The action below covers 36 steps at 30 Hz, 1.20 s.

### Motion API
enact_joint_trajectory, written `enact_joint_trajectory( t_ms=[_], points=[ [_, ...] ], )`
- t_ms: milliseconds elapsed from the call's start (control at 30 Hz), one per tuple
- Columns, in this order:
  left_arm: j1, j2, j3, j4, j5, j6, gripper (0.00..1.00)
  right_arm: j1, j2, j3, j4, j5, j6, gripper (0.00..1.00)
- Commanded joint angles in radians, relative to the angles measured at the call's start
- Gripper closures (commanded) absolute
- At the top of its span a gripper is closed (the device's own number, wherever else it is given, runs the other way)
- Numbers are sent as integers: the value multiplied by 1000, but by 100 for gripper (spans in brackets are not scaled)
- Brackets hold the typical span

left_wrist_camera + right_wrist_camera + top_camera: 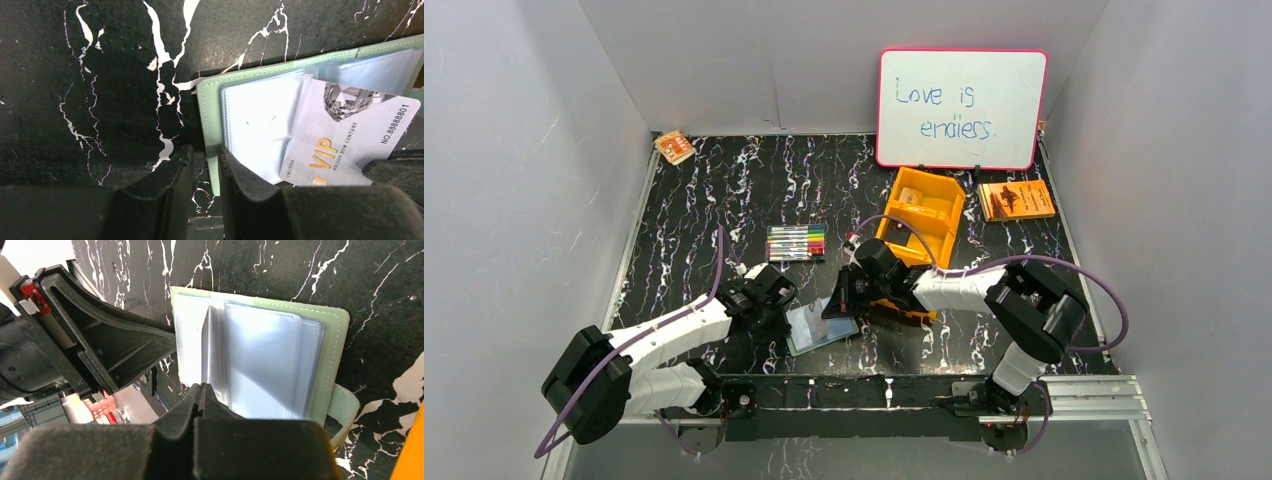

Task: Put the credit cards into the card holder
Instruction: Insert the credit card into the card holder.

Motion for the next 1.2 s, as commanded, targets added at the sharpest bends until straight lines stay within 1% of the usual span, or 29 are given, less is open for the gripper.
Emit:
enact_joint_trajectory(
  t_ms=[0, 167, 367, 567, 767, 967, 1100, 1167],
  points=[
    [1, 0, -34, -12, 16, 1, 77, 1, 43, -30, -78, 72, 15, 100],
    [1, 4, -25, -20, -1, -4, 78, 1, 6, -15, -146, 119, -28, 100],
    [1, 7, 17, -58, -43, -10, 75, 27, 19, 35, -213, 113, -79, 100],
    [0, -36, 47, -116, -92, -41, 66, 60, 36, 65, -222, 142, -50, 100],
    [2, -74, 51, -149, -108, -48, 63, 85, 56, 94, -222, 178, -18, 100],
    [2, -105, 44, -159, -108, -77, 60, 105, 54, 85, -211, 225, 52, 100],
    [2, -127, 53, -172, -129, -84, 60, 117, 41, 103, -222, 255, 50, 100],
    [2, -124, 59, -187, -142, -89, 60, 118, 22, 107, -259, 271, 39, 100]
  ],
)
